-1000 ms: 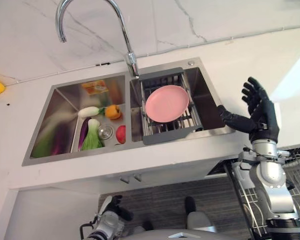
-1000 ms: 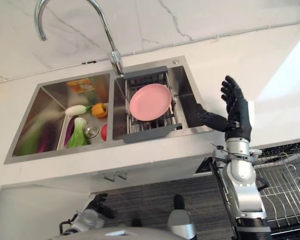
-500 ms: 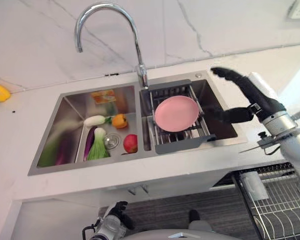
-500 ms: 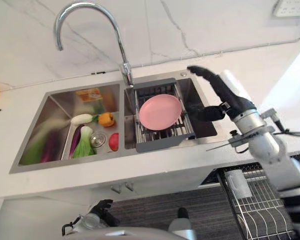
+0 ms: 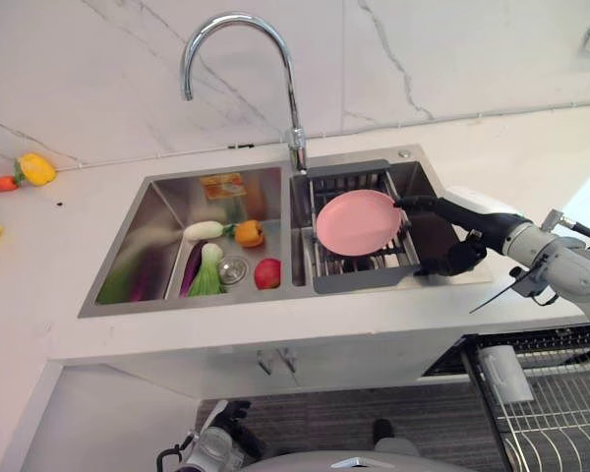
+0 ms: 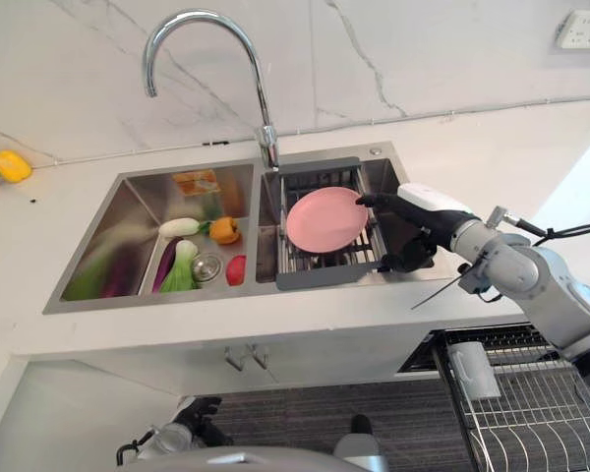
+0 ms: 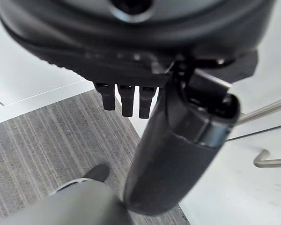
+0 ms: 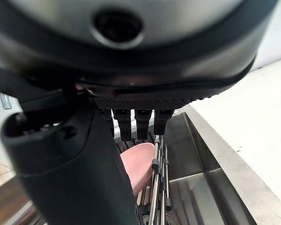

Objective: Place the dishes in the dishwasher.

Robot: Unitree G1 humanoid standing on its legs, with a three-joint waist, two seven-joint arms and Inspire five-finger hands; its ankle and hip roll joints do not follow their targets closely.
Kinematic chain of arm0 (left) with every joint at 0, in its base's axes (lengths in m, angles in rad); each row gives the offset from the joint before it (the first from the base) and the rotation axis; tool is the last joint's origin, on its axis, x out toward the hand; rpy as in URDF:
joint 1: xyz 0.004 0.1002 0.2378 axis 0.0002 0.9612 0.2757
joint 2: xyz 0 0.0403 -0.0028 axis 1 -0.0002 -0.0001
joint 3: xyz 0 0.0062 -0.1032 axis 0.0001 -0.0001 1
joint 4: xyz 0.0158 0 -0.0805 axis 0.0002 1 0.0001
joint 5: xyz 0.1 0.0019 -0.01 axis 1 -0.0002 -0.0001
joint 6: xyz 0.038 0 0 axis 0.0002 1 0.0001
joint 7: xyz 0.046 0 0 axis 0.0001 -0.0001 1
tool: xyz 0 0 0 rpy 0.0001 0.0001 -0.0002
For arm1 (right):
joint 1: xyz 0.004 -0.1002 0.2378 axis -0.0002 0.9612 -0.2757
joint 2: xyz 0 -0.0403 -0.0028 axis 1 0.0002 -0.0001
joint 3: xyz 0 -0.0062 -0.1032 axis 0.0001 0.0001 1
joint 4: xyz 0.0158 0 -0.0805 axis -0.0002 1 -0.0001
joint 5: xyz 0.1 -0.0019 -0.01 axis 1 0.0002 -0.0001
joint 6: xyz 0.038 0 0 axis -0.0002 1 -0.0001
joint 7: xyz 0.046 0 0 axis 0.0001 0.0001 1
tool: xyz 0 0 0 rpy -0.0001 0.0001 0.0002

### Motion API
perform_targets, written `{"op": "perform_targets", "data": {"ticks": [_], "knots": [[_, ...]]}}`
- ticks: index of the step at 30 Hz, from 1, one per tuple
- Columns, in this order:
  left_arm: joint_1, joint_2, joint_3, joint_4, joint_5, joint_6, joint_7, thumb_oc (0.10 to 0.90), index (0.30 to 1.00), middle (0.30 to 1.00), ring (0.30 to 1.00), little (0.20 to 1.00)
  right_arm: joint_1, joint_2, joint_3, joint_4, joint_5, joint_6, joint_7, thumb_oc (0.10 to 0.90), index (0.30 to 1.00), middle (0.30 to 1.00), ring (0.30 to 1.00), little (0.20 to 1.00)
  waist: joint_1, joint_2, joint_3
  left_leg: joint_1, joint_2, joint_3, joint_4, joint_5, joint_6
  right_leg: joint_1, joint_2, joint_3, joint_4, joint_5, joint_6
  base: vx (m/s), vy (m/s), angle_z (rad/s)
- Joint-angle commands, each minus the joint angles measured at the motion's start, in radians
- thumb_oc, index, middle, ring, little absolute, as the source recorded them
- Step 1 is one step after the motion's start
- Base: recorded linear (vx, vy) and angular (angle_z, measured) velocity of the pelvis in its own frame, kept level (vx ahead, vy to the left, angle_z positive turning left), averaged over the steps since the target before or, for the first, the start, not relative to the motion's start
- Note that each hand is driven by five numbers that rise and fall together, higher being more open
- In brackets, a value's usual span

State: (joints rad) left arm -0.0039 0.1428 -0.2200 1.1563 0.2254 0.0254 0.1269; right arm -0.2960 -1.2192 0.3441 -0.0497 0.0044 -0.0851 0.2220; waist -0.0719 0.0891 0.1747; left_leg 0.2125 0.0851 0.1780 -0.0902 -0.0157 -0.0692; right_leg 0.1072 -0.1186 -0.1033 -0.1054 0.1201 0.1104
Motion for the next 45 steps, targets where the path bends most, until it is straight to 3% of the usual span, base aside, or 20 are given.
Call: {"op": "perform_targets", "data": {"ticks": [1,15,22,33,41,45], "knots": [[-0.001,0.023,-0.082,0.095,-0.012,-0.006,0.005,0.800,0.900,0.900,0.900,0.900,-0.181,-0.022,0.011,0.000,-0.016,-0.051,-0.043,0.800,0.900,0.900,0.900,0.900,0.046,-0.089,-0.042,-0.017,0.016,0.004,0.003,0.015,-0.072,0.093,-0.005,-0.035,0.018,-0.188,0.002,-0.01,-0.002,0.06],[0.012,0.026,-0.077,0.092,-0.028,-0.012,0.013,0.800,0.900,0.900,0.900,0.900,-0.208,-0.011,0.010,0.037,-0.080,-0.051,-0.067,0.800,0.900,0.900,0.900,0.900,0.076,-0.093,-0.037,-0.032,0.013,-0.023,0.003,0.019,-0.072,0.107,-0.014,-0.077,0.018,-0.192,0.002,-0.01,-0.005,0.08],[0.015,0.028,-0.071,0.091,-0.029,-0.010,0.013,0.800,0.900,0.900,0.900,0.900,-0.214,-0.013,0.055,0.044,-0.180,-0.064,-0.072,0.800,0.900,0.900,0.900,0.900,0.083,-0.092,-0.036,-0.034,0.011,-0.035,0.003,0.018,-0.072,0.112,-0.020,-0.093,0.018,-0.192,0.003,-0.01,-0.005,0.08],[0.022,0.026,-0.056,0.103,-0.046,-0.004,0.039,0.800,0.900,0.900,0.900,0.900,-0.218,0.075,0.073,0.120,-0.334,-0.065,-0.164,0.800,0.900,0.900,0.900,0.900,0.104,-0.092,-0.030,-0.040,0.007,-0.050,0.003,0.018,-0.069,0.118,-0.024,-0.113,0.018,-0.193,0.004,0.00,-0.002,0.04],[0.022,0.025,-0.025,0.114,-0.050,0.003,0.070,0.800,0.900,0.900,0.900,0.900,-0.097,0.207,-0.056,0.129,-0.500,-0.049,-0.314,0.800,0.900,0.900,0.900,0.900,0.119,-0.084,-0.022,-0.049,0.006,-0.072,0.003,0.020,-0.068,0.125,-0.023,-0.129,0.018,-0.200,0.002,-0.01,-0.009,0.09],[0.022,0.024,-0.025,0.112,-0.051,0.005,0.078,0.800,0.900,0.900,0.900,0.900,-0.080,0.236,-0.068,0.136,-0.533,-0.038,-0.334,0.800,0.900,0.900,0.900,0.900,0.123,-0.084,-0.021,-0.052,0.006,-0.077,0.003,0.020,-0.069,0.124,-0.024,-0.134,0.018,-0.200,0.002,-0.01,-0.011,0.06]]}}
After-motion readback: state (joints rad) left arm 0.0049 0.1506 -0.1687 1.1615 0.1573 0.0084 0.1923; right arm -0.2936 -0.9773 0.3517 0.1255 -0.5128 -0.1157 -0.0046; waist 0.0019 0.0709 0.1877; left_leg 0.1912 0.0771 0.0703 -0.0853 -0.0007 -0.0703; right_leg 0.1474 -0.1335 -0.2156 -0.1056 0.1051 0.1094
